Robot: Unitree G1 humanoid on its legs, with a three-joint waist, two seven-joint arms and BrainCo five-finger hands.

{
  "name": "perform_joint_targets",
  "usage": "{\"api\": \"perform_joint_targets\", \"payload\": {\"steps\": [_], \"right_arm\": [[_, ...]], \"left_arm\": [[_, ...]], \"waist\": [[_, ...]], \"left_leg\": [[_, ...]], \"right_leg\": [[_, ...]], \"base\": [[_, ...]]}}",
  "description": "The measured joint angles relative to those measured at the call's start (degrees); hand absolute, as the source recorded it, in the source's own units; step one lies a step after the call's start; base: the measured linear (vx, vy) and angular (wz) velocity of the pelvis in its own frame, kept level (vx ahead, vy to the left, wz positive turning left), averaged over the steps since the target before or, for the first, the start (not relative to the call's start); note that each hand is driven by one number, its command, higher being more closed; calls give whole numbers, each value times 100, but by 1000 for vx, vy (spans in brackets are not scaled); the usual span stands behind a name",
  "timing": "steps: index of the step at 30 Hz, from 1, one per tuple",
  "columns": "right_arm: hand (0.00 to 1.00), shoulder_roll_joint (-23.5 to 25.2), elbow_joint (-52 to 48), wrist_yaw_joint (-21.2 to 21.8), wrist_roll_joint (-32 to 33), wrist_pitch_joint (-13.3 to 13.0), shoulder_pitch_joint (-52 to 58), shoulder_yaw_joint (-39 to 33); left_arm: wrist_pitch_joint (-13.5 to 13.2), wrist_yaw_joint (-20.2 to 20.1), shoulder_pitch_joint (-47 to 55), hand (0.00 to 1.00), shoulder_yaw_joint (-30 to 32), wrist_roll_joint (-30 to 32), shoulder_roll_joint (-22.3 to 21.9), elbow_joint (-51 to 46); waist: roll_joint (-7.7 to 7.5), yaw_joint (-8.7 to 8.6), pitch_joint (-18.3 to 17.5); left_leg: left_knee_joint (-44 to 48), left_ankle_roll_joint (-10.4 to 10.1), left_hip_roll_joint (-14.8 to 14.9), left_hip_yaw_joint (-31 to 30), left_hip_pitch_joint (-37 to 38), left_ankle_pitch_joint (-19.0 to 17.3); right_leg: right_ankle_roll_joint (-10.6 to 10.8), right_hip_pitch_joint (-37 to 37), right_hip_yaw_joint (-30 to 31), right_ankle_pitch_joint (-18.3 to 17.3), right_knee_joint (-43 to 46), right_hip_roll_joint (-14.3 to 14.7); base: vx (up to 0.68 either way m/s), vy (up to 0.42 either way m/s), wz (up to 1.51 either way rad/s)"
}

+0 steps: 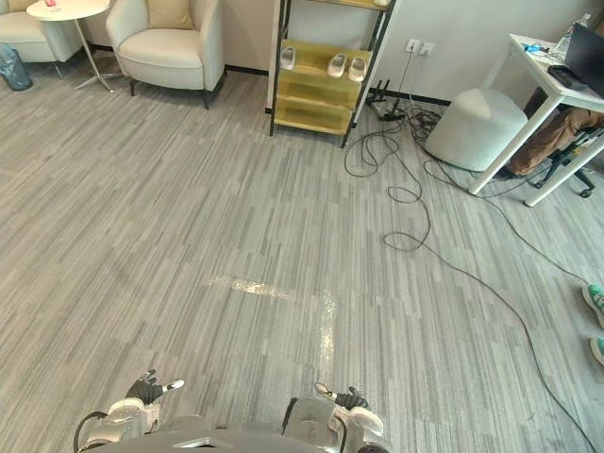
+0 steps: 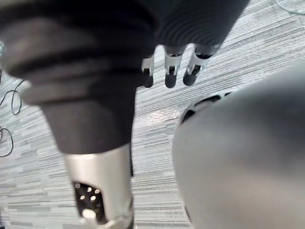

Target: Pick up cushions and gather them together orderly.

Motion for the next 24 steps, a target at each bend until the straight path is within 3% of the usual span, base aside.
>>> {"api": "perform_joint_targets", "payload": {"steps": [2,3,4,5,7,9,11,12,13,14,15,17,19,24], "right_arm": [[0,-38,24,-4,3,7,37,-52],[0,-75,21,-14,13,7,98,-65],[0,-102,25,-19,20,13,163,-64],[0,-116,19,-25,70,8,262,-57],[0,-112,18,-30,118,9,323,-63],[0,-100,20,-31,123,11,328,-126],[0,-49,19,-40,172,11,333,-248],[0,-50,22,-41,240,8,383,-300],[0,-56,22,-41,241,12,404,-340],[0,-16,23,-48,244,16,411,-387],[0,19,24,-47,243,21,410,-389],[0,157,26,-37,233,27,426,-425],[0,233,27,-34,230,30,467,-448],[0,247,25,-8,222,30,462,-425]], "left_arm": [[6,-36,-52,0,42,9,-59,3],[6,-75,-78,0,95,20,-125,-33],[4,-103,-80,0,110,48,-178,-75],[-1,-112,-81,0,108,66,-209,-167],[-5,-114,-86,0,86,64,-221,-187],[-8,-112,-107,0,84,62,-213,-231],[-8,-110,-116,0,83,65,-202,-278],[-8,-109,-116,0,53,70,-205,-268],[-7,-110,-104,0,44,70,-211,-260],[-3,-109,-118,0,34,116,-134,-159],[-2,-109,-135,0,32,116,-106,-137],[-3,-111,-161,0,21,116,55,-54],[-1,-112,-177,0,-99,117,143,-28],[0,-109,-173,0,-187,143,193,68]], "waist": [[83,-16,-10],[111,-6,36],[97,17,73],[121,70,84],[115,89,83],[113,153,83],[64,167,84],[74,149,76],[90,169,66],[7,143,15],[-22,137,-12],[-274,129,-70],[-369,125,-113],[-358,128,-150]], "left_leg": [[1181,-89,201,-204,-548,26],[2442,-344,396,-319,-1063,191],[3161,-392,516,-355,-1311,219],[3832,-371,629,-304,-1549,208],[3996,-252,648,-149,-1866,141],[3415,-164,615,-22,-2120,86],[1853,-152,364,-170,-2183,138],[827,-170,183,-424,-2075,587],[585,-162,141,-482,-1992,1069],[357,81,-51,-402,-1796,1286],[309,122,-115,-360,-1756,1274],[186,174,-317,-320,-1690,1278],[-1,244,-426,-317,-1527,1289],[-248,288,-511,-314,-1226,1306]], "right_leg": [[-81,202,-97,-101,-200,139],[-126,545,-142,-154,-435,252],[-175,778,-150,-204,-555,328],[-206,1094,-134,-281,-679,397],[-181,1417,-87,-358,-847,403],[-135,1555,21,-365,-974,356],[14,1638,165,-368,-1004,173],[131,1668,226,-405,-1019,91],[195,1683,311,-412,-1018,62],[326,1785,440,-431,-1062,-61],[360,1791,468,-444,-1087,-117],[389,1812,507,-436,-1169,-306],[409,1909,506,-419,-1245,-393],[408,2068,522,-410,-1241,-461]], "base": [[333,-302,18],[282,-205,13],[337,-187,2],[284,-119,-7],[262,-66,-17],[241,15,-29],[247,118,-31],[248,169,-31],[322,202,-29],[247,136,-23],[289,158,-20],[255,163,-9],[175,106,5],[80,44,-1]]}}
